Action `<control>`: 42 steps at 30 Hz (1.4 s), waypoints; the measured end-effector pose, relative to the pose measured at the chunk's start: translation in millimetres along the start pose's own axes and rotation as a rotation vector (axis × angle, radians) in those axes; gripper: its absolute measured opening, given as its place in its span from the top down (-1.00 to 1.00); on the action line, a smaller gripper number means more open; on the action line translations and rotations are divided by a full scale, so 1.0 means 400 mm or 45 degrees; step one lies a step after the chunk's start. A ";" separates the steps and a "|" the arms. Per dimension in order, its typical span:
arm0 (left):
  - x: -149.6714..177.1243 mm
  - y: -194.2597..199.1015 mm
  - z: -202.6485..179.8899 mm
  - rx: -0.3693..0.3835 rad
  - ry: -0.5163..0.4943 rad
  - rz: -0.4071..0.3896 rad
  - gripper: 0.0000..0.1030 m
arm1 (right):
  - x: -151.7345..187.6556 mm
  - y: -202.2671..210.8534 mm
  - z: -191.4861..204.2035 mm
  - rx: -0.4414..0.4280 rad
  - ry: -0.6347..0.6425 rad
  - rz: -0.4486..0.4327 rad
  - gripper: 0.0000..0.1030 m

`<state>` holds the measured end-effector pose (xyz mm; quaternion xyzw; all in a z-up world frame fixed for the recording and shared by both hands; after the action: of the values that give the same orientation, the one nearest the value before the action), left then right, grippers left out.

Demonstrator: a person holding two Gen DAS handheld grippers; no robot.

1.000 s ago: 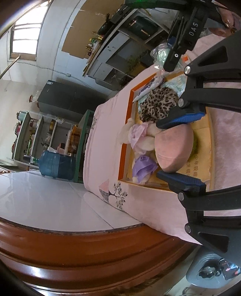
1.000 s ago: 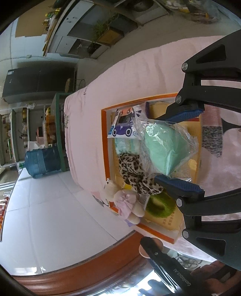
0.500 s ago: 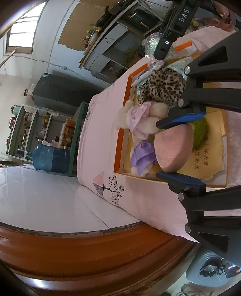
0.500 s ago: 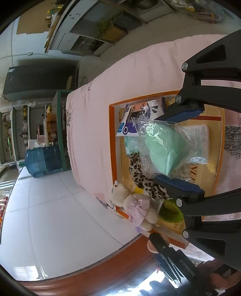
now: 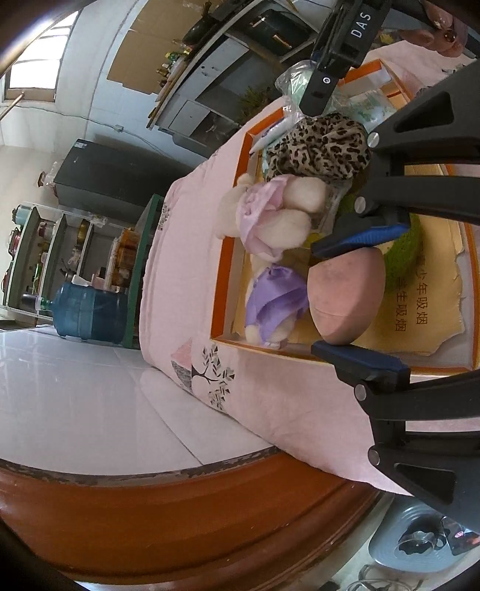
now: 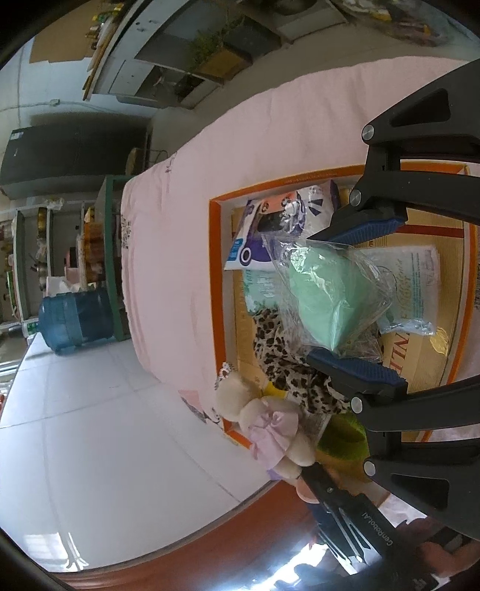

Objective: Organize soft objects
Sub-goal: 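Lower both sponges into the lid and open both tools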

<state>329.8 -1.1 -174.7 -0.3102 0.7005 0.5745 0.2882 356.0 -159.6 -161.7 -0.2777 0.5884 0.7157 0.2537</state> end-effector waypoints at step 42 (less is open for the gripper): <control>-0.005 0.042 -0.027 0.013 -0.026 -0.018 -0.43 | 0.009 0.095 0.003 -0.056 -0.029 -0.050 -0.46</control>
<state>317.9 -8.9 -160.8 -0.3079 0.6981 0.5721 0.3009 327.2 -165.2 -137.3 -0.2866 0.5640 0.7266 0.2681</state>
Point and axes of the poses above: each gripper's, at about its wrist camera, not at the fingertips, and y roughly against the way its jaws point, z to its left, x to its underside, the point moved 10 cm from there along -y, roughly the way its jaws point, and after that the axes turned 2 degrees about -z, right-handed, at the moved point
